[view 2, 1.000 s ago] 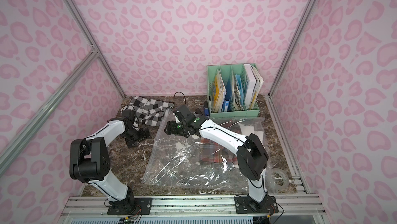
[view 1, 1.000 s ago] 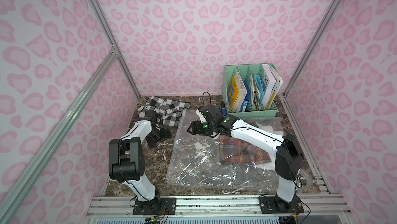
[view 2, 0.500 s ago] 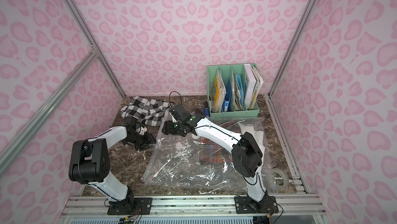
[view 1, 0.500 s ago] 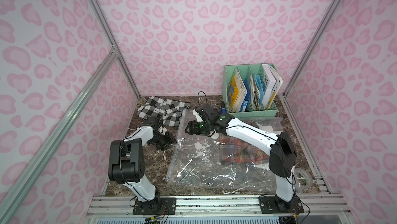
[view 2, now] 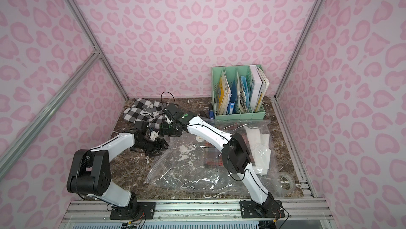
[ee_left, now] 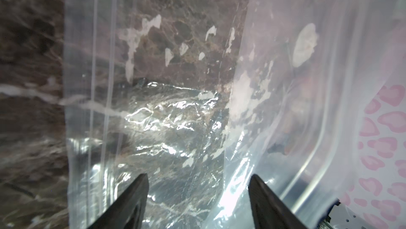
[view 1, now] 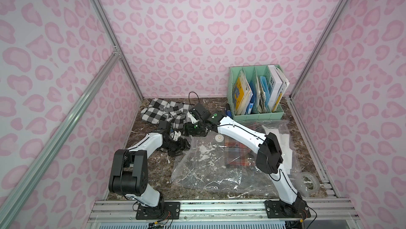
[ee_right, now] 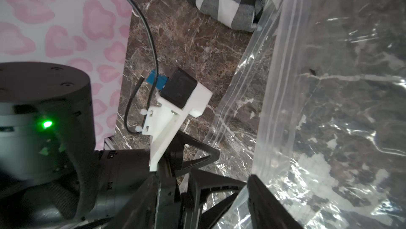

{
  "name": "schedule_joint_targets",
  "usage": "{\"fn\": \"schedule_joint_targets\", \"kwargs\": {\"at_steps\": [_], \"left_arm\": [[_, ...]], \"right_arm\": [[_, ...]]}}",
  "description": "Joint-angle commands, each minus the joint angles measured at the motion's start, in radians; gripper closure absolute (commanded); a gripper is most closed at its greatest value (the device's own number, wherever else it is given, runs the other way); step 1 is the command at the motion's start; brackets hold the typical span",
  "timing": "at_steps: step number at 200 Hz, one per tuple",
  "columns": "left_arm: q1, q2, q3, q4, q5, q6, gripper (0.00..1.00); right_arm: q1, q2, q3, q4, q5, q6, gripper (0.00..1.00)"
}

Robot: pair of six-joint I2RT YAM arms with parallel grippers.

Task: Take the shirt out of the vacuum bag
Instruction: Take out the shirt from the vacuum bag.

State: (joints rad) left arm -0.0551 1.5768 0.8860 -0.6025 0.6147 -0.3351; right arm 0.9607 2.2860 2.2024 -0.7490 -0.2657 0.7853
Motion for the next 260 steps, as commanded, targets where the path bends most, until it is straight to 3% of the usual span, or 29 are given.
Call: {"fn": "schedule_joint_targets", "kwargs": {"at_steps": [1,20,75,104,158,176,198,217,241,260], "left_arm": [[-0.001,-0.001,-0.014,0.015,0.020,0.028,0.26],[-0.001,-0.003,-0.024,0.019,0.023,0.033,0.25],[-0.002,0.005,-0.043,0.031,0.040,0.044,0.25],[-0.005,0.009,-0.042,0.038,0.051,0.041,0.25],[-0.011,0.009,-0.059,0.045,0.052,0.046,0.24],[-0.011,0.005,-0.062,0.044,0.051,0.050,0.24],[-0.011,0.002,-0.052,0.040,0.051,0.049,0.24],[-0.011,0.003,-0.026,0.009,0.007,0.069,0.24],[0.009,0.007,0.039,-0.067,-0.186,0.114,0.24],[0.071,-0.014,0.048,-0.056,-0.192,0.086,0.24]], "right_arm": [[0.013,0.088,0.133,-0.193,0.050,-0.029,0.34],[0.017,0.131,0.208,-0.259,0.099,-0.031,0.35],[0.026,0.101,0.193,-0.304,0.232,-0.023,0.36],[0.023,0.111,0.148,-0.276,0.214,-0.023,0.37],[0.026,0.192,0.207,-0.253,0.215,-0.011,0.39],[0.026,0.210,0.207,-0.256,0.227,-0.010,0.45],[0.026,0.222,0.207,-0.268,0.249,-0.009,0.67],[0.026,0.214,0.204,-0.281,0.276,-0.007,1.00],[0.033,0.142,0.204,-0.248,0.324,0.001,1.00],[0.040,0.078,0.203,-0.260,0.345,0.015,1.00]]}}
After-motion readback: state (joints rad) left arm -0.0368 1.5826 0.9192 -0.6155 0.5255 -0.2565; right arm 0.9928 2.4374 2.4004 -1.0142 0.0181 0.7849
